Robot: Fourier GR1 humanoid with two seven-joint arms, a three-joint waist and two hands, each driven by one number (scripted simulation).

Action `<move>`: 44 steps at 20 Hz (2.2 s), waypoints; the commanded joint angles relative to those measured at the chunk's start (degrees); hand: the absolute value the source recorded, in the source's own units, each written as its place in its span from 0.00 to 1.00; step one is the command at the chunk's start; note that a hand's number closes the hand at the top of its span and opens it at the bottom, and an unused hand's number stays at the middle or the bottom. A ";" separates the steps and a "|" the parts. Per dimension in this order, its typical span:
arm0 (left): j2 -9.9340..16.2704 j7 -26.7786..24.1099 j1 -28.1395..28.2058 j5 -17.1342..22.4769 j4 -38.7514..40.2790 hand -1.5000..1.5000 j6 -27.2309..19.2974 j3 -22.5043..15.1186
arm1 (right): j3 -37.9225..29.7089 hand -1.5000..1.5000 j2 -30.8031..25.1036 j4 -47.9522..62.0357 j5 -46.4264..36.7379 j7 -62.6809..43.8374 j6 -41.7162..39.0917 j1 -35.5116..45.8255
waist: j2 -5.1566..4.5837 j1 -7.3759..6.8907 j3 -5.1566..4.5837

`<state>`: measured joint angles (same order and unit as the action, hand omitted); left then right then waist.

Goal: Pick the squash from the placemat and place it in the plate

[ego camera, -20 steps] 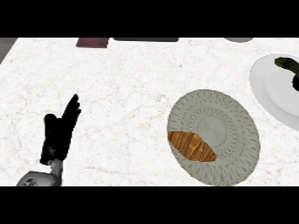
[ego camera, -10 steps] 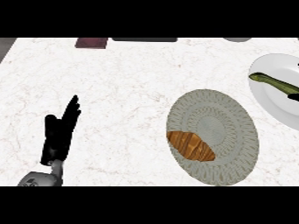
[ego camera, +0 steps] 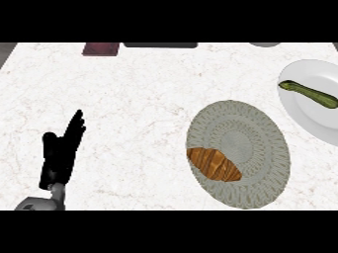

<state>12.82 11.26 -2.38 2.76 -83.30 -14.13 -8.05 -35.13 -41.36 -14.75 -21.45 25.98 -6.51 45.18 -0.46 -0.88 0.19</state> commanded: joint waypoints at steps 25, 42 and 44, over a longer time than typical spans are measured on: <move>-4.73 1.60 -0.47 -4.06 -1.27 0.50 -0.23 -0.29 | -0.06 0.00 0.57 4.39 4.70 9.45 1.81 -5.80 | -0.32 -1.13 0.05; -1.90 1.34 0.37 -1.67 -1.51 0.50 4.52 3.83 | 0.04 0.00 -5.44 6.17 5.18 10.48 1.70 -10.94 | -0.54 -1.46 0.15; -2.10 2.30 -0.04 -2.67 -2.62 0.50 3.90 3.31 | -0.15 0.00 -5.41 6.50 5.50 12.09 1.75 -13.78 | -0.37 -1.05 0.13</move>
<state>9.99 12.92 -2.89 -0.21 -84.68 -10.96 -5.28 -34.86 -45.21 -8.91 -16.33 37.14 -4.48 33.93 -0.83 -1.93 0.28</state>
